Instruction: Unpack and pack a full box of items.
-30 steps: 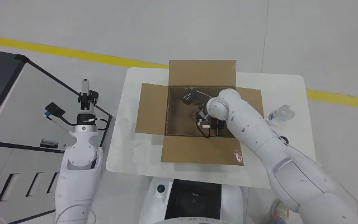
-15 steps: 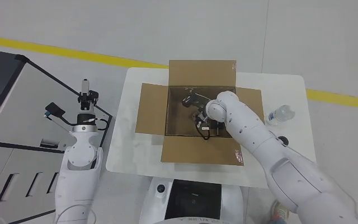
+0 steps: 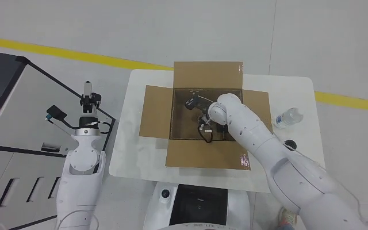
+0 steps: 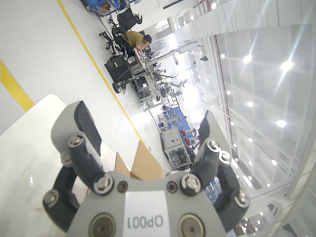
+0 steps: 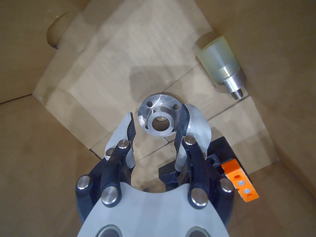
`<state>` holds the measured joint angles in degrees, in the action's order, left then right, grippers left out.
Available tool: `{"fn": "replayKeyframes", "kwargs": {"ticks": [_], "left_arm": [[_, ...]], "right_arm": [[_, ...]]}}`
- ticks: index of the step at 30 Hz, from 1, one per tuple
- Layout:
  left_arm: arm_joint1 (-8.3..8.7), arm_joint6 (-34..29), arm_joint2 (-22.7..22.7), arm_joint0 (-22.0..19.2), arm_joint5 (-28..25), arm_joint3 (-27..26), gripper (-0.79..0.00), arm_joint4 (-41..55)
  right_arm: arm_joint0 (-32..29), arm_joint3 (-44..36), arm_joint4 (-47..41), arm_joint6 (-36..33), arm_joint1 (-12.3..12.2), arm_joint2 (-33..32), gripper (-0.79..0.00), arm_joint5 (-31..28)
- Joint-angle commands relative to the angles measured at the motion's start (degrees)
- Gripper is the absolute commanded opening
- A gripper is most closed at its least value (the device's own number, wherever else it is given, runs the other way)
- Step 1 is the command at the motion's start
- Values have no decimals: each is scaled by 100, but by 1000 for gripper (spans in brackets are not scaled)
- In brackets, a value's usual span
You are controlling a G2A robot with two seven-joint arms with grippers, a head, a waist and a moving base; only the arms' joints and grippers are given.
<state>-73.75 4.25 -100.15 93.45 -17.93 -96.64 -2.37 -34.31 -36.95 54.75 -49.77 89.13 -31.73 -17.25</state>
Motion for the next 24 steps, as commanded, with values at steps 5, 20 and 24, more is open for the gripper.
{"fn": "replayKeyframes", "kwargs": {"ticks": [5,20,24], "left_arm": [[0,0,0,0,0,0,0,0],[0,0,0,0,0,0,0,0],[0,0,0,0,0,0,0,0]], "right_arm": [[61,224,9,62,111,47,-785,-13],[201,206,68,188,118,-141,-785,-167],[137,-95,87,108,5,-305,-785,-171]]}}
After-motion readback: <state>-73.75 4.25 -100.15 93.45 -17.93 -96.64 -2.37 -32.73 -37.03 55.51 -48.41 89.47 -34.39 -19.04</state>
